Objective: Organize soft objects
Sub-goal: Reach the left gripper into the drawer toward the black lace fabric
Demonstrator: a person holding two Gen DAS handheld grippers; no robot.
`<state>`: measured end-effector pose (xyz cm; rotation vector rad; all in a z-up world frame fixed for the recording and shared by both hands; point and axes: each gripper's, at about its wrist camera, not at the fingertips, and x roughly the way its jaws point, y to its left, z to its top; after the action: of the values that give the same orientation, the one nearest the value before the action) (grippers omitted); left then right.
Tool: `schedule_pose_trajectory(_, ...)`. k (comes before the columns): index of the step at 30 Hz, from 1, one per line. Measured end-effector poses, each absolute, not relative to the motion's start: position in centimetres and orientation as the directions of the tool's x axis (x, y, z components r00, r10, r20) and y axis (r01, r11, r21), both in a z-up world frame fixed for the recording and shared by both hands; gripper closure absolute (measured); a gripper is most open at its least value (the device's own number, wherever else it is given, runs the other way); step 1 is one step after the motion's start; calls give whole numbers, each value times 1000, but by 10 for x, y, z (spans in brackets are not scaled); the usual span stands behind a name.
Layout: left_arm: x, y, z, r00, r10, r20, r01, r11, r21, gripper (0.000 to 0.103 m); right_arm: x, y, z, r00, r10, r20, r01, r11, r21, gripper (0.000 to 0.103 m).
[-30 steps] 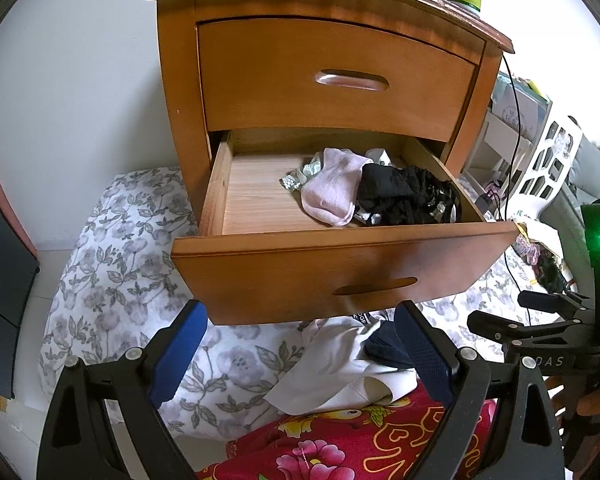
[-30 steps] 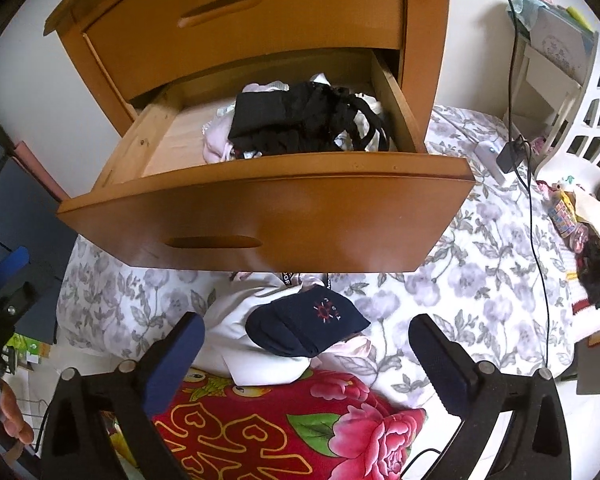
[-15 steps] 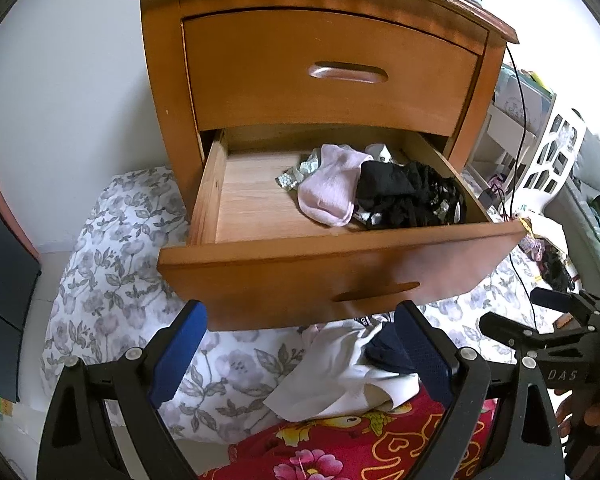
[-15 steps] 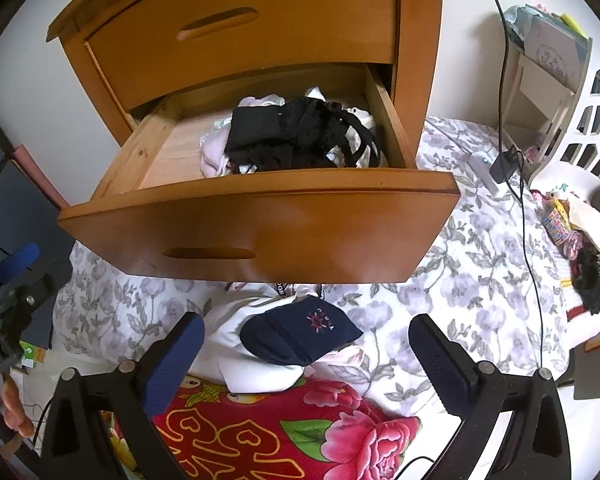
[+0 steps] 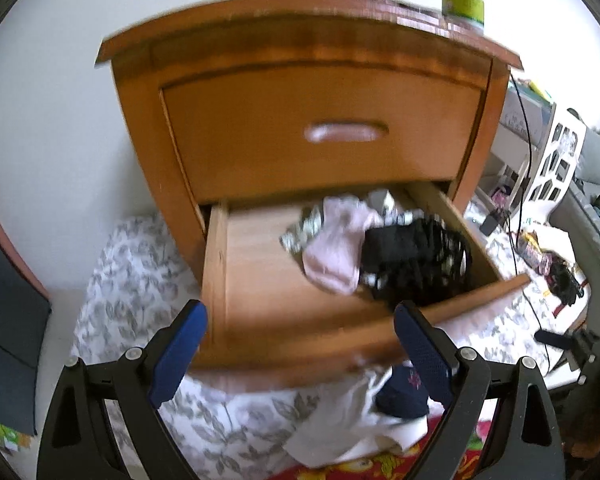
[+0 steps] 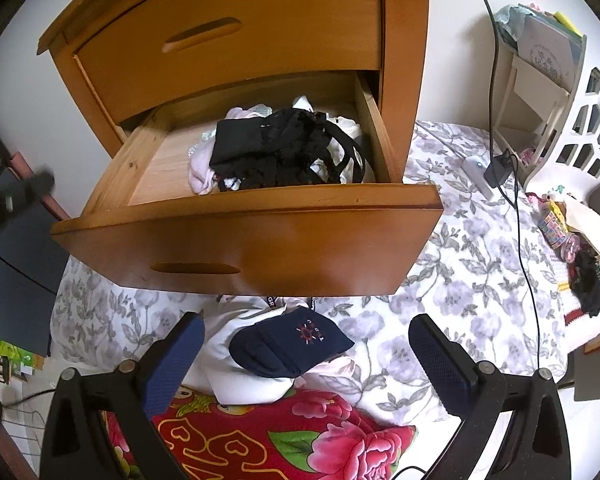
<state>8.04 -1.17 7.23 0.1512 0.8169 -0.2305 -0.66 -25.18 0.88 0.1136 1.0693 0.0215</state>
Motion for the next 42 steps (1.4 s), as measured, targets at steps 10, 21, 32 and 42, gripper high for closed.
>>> schedule_pose_trajectory(10, 127, -34, 101, 660, -165, -733, 311, 948, 67, 8, -4, -259, 13, 500, 64, -864, 47, 994, 100, 0)
schedule_pose_trajectory(21, 184, -76, 79, 523, -223, -822, 372, 928, -15, 9, 1, -266, 6, 490, 66, -869, 61, 992, 110, 0)
schedule_pose_trajectory(32, 215, -119, 12, 322, -226, -919, 371, 924, -97, 9, 6, -271, -6, 465, 71, -882, 65, 991, 115, 0)
schedule_pose_trajectory(42, 226, -154, -17, 267, -198, -943, 396, 915, -80, 9, 10, -275, -17, 444, 75, -893, 73, 990, 119, 0)
